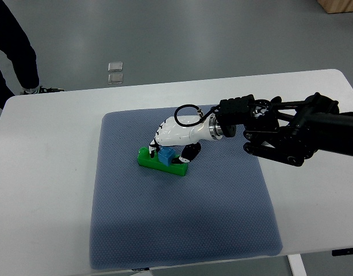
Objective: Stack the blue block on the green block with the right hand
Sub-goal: 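Lower the blue block onto the green block's studs and press down, then open the right hand and lift it away from the blocks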
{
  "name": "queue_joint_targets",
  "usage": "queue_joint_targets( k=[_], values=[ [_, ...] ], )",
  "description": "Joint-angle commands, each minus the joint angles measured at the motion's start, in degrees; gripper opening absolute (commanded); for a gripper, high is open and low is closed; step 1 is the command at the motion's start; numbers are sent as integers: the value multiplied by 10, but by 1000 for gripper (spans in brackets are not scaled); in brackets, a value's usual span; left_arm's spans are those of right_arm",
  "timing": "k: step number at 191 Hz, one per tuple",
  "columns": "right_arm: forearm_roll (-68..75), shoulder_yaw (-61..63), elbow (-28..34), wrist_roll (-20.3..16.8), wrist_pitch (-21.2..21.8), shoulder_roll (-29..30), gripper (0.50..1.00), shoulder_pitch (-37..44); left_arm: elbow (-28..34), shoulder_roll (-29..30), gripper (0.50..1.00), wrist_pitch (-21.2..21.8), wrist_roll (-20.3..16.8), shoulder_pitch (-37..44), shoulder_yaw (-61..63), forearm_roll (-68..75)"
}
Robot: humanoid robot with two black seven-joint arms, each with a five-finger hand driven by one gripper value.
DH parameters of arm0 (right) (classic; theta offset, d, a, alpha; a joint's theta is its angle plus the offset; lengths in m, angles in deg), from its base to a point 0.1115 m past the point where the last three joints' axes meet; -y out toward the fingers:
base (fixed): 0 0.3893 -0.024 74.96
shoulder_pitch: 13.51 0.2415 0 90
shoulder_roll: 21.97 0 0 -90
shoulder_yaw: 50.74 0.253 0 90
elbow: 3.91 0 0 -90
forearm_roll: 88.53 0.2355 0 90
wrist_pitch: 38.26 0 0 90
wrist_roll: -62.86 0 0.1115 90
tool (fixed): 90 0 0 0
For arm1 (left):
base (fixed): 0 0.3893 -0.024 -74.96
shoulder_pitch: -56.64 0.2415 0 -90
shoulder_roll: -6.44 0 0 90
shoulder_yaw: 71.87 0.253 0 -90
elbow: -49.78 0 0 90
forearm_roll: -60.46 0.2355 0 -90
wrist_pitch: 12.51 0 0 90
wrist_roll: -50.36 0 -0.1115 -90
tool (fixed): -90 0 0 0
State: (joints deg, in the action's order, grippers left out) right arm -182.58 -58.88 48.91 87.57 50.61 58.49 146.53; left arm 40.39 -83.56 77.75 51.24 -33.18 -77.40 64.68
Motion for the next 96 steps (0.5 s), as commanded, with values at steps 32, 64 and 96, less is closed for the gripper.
queue_joint_targets(
  k=[32, 64, 96],
  values=[
    [3, 5, 4, 3, 1, -2, 825, 2, 0, 0, 1000, 0, 0, 0, 0, 0],
    [4, 9, 6, 4, 2, -5, 860, 6, 1, 0, 1000, 0, 0, 0, 0, 0],
    [5, 9, 10, 4, 4, -14, 876, 20, 0, 0, 1000, 0, 0, 0, 0, 0]
  ],
)
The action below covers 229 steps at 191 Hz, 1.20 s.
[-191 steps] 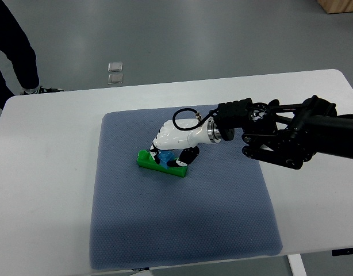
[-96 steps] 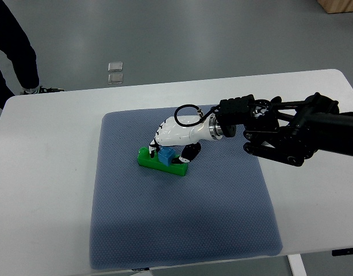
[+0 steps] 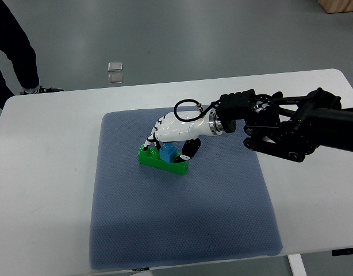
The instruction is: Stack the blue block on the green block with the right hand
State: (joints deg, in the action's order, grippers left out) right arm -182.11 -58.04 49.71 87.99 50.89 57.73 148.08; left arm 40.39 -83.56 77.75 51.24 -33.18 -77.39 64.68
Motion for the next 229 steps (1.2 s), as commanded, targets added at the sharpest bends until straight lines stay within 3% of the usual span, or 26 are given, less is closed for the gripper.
queue_joint_targets(
  k=[1, 100, 145, 229],
  values=[
    [1, 0, 2, 0, 1, -6, 876, 5, 0, 0, 1000, 0, 0, 0, 0, 0],
    [4, 22, 4, -1, 3, -34, 907, 33, 0, 0, 1000, 0, 0, 0, 0, 0],
    [37, 91, -34, -5, 5, -46, 909, 37, 0, 0, 1000, 0, 0, 0, 0, 0],
    [468, 183, -197, -10, -3, -50, 909, -22, 1, 0, 1000, 0, 0, 0, 0, 0]
  ],
)
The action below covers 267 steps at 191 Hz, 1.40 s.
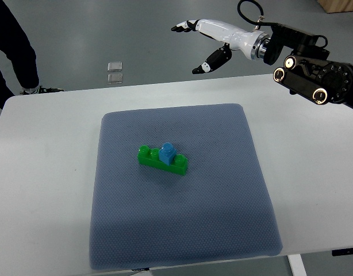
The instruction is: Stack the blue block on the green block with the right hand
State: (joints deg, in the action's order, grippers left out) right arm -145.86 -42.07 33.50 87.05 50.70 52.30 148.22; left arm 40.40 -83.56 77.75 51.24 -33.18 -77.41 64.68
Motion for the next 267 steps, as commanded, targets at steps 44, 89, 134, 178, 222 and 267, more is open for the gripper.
queue_joint_targets(
  k=[44, 89, 134, 178, 222, 267],
  values=[
    [362, 106, -72, -27, -2, 27, 909, -82, 1, 0, 1000, 0, 0, 0, 0, 0],
    [556, 189, -88, -47, -11, 69, 909, -136, 1, 0, 1000, 0, 0, 0, 0, 0],
    [647, 242, -90, -47, -10, 106, 909, -172, 0, 0, 1000, 0, 0, 0, 0, 0],
    [661, 264, -90, -40, -12, 121, 909, -179, 0, 0, 1000, 0, 0, 0, 0, 0],
    [652, 261, -90, -36, -12, 122, 909, -190, 1, 0, 1000, 0, 0, 0, 0, 0],
    [652, 256, -90, -22, -11, 122, 909, -195, 0, 0, 1000, 0, 0, 0, 0, 0]
  ],
)
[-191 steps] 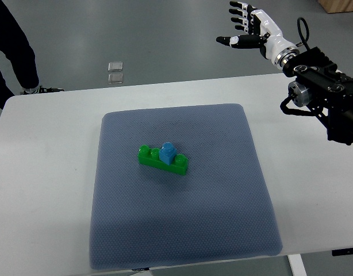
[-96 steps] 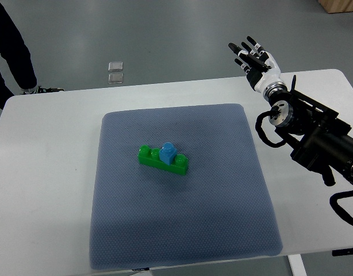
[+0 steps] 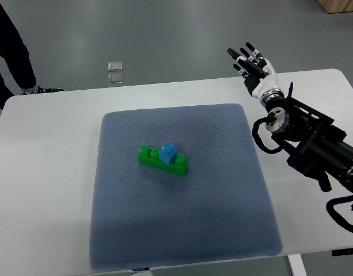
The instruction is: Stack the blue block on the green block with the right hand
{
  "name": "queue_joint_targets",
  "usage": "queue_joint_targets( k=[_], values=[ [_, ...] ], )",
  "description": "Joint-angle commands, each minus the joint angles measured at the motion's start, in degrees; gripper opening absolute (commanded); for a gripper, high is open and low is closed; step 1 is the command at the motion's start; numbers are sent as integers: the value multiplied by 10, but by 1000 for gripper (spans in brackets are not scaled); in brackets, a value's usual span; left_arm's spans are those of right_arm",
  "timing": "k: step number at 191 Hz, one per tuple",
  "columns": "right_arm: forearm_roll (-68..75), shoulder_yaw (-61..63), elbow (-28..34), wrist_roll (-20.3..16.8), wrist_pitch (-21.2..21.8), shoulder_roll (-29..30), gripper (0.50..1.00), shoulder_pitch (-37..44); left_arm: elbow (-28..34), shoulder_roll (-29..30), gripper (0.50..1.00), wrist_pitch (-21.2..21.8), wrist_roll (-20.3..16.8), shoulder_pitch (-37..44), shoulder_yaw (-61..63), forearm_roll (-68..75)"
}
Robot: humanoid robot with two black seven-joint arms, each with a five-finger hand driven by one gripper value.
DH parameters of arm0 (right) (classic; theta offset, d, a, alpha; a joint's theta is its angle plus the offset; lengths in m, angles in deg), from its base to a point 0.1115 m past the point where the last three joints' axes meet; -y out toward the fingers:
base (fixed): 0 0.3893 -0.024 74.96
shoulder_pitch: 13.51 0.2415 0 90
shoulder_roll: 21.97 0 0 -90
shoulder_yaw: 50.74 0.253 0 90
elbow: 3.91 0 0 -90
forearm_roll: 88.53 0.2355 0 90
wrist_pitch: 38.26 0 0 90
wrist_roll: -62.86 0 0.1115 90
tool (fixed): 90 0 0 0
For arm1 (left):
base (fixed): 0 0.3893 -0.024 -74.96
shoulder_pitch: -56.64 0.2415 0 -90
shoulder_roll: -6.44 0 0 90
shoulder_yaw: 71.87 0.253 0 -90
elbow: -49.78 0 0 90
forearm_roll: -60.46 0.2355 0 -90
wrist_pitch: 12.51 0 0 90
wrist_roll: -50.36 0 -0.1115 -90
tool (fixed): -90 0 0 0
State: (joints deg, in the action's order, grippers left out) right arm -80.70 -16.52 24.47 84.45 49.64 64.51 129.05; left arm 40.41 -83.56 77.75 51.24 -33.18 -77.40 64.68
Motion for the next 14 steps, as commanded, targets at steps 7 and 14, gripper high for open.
queue_joint_targets(
  k=[7, 14],
  values=[
    [0, 1, 0, 6, -1, 0, 909, -5, 0, 0, 1000, 0, 0, 0, 0, 0],
    [0, 1, 0, 9, -1, 0, 909, -5, 0, 0, 1000, 0, 0, 0, 0, 0]
  ],
)
